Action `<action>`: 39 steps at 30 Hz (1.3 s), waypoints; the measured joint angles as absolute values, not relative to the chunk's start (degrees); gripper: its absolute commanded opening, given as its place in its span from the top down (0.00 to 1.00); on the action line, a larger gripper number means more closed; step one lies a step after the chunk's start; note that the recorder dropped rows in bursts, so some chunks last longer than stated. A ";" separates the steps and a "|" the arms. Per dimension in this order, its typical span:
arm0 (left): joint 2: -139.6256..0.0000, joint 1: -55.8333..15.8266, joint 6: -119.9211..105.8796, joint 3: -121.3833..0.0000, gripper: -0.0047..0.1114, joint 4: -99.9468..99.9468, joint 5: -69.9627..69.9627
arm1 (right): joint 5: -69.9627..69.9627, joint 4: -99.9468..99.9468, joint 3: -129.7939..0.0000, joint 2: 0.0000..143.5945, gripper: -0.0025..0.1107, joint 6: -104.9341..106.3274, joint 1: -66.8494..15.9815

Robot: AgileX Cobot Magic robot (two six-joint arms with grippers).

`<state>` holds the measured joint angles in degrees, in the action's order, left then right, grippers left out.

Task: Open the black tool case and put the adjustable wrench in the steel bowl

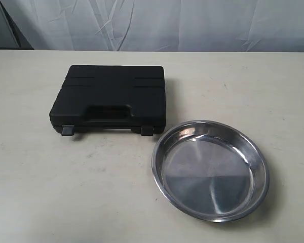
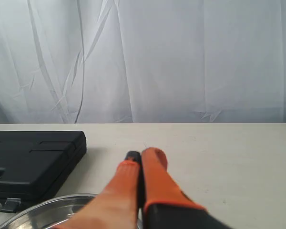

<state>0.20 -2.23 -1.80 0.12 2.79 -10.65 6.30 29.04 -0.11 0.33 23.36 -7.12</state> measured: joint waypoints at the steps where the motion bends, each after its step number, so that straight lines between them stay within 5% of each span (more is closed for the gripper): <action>1: 0.20 -2.23 -1.80 0.12 0.96 2.79 -10.65 | 6.30 29.04 -0.11 0.33 0.98 23.36 -7.12; 17: 0.20 -2.23 -1.80 0.12 0.96 2.79 -10.65 | 6.30 31.37 -0.11 0.33 0.98 22.68 -7.12; 28: 0.20 -2.23 -1.80 0.12 0.96 2.79 -10.65 | 1.43 67.77 -0.71 0.33 0.98 20.86 -7.12; 39: 0.20 -2.23 -1.80 0.12 0.96 2.79 -10.65 | -4.26 60.82 -28.46 9.07 0.98 33.01 -7.12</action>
